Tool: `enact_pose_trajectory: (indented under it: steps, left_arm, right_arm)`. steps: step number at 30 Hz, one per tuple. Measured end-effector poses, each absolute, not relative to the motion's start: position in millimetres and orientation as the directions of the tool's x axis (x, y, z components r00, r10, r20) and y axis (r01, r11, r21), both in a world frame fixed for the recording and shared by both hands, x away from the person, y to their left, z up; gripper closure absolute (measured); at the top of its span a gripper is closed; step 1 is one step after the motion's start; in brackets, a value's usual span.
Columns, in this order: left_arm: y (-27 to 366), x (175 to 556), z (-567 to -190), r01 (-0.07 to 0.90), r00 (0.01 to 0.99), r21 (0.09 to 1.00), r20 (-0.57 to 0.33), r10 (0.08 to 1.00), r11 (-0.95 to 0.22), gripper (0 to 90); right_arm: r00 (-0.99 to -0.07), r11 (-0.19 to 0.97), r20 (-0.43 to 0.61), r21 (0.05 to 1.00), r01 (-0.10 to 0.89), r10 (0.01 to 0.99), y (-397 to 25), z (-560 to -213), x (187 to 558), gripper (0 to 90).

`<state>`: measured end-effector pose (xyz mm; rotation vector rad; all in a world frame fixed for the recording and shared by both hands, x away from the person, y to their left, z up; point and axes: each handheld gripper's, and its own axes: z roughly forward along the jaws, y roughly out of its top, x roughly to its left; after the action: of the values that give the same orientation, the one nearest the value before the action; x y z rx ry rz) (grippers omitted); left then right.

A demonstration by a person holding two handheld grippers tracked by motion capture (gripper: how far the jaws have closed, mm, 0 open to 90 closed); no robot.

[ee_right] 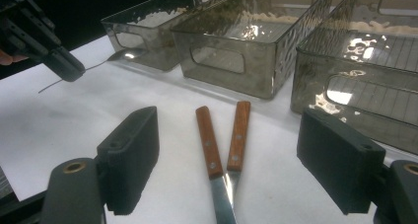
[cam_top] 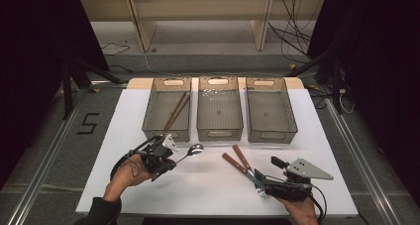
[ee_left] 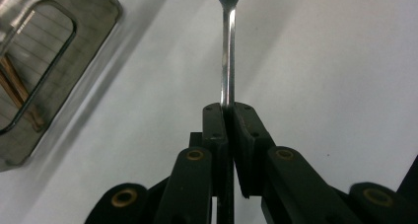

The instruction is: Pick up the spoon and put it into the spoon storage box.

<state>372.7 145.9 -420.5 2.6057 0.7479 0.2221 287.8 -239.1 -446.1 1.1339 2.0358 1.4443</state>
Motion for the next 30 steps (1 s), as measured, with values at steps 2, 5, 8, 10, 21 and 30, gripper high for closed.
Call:
enact_pose_trajectory:
  steps: [2,5,8,10,21,30]
  left_arm:
    - [145,375,-417,0.469,0.841,0.444,0.038,0.539,-0.763,84.1]
    - [143,378,-411,0.469,0.836,0.466,0.038,0.547,-0.75,84.0]
    - [141,381,-406,0.476,0.828,0.486,0.035,0.56,-0.733,84.1]
    - [140,383,-403,0.471,0.829,0.491,0.04,0.558,-0.733,84.0]
    - [130,400,-386,0.477,0.812,0.545,0.027,0.582,-0.69,84.0]
    - [117,425,-368,0.489,0.791,0.598,0.002,0.611,-0.635,84.0]
  right_arm:
    - [-0.593,0.138,0.13,0.912,0.385,0.795,-239,-446,288,24.7]
    - [-0.591,0.135,0.132,0.913,0.386,0.795,-239,-446,288,24.8]
    - [-0.591,0.134,0.133,0.913,0.386,0.795,-239,-446,288,24.7]
    - [-0.591,0.133,0.134,0.913,0.387,0.796,-240,-446,288,24.7]
    - [-0.59,0.132,0.134,0.913,0.385,0.796,-240,-446,288,24.7]
    - [-0.591,0.131,0.135,0.914,0.385,0.795,-240,-446,288,24.7]
